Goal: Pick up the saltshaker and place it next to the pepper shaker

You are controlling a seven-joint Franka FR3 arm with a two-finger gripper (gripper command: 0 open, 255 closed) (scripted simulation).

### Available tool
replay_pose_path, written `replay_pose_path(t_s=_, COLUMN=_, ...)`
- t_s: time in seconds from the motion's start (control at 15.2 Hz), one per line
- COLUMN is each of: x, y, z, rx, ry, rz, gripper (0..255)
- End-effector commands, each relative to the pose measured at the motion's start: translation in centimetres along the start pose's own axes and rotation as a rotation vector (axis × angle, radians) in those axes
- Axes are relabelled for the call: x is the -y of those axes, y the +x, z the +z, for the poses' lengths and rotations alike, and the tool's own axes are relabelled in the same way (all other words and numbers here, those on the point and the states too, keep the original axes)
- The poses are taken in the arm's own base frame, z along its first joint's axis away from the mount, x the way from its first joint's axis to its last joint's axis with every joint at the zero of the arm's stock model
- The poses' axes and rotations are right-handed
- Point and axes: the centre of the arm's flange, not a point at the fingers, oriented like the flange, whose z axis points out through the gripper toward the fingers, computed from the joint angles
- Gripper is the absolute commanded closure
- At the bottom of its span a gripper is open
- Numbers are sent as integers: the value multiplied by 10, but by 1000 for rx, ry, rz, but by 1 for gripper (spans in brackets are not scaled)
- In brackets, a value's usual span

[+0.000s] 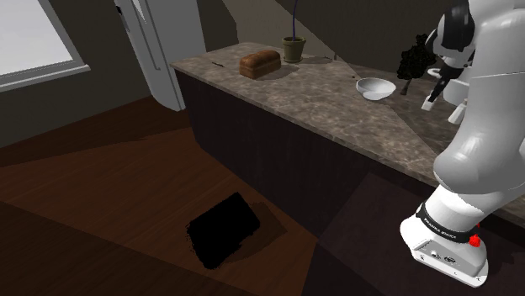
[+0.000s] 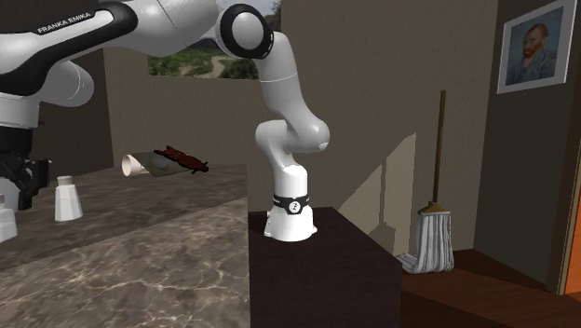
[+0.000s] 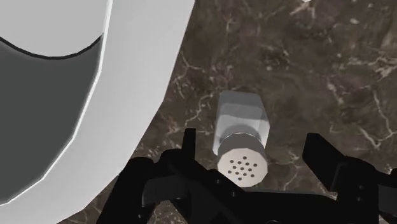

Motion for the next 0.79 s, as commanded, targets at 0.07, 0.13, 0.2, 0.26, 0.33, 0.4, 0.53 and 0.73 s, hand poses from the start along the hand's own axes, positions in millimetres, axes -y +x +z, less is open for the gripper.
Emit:
replay_pose_path(t_s=0.07, x=0, y=-6, z=1, rx=5, ry=-1, rz=9, gripper=0)
replay_pose_path(t_s=0.13, x=-3, y=-5, z=0, rx=5, ry=-2, rz=9, gripper=0)
replay_pose_path(t_s=0.2, x=-3, y=-5, z=-13, rx=5, ry=-2, rz=9, gripper=0)
replay_pose_path(t_s=0.26, x=-3, y=-5, z=-26, rx=5, ry=-2, rz=9, gripper=0)
replay_pose_path(t_s=0.33, x=-3, y=-5, z=-40, rx=5, ry=-2, rz=9, gripper=0)
replay_pose_path(t_s=0.4, x=-3, y=-5, z=-50, rx=5, ry=-2, rz=9, gripper=0)
replay_pose_path(t_s=0.53, x=-3, y=-5, z=-50, rx=5, ry=-2, rz=9, gripper=0)
replay_pose_path(t_s=0.73, x=-3, y=-5, z=-50, rx=5, ry=-2, rz=9, gripper=0)
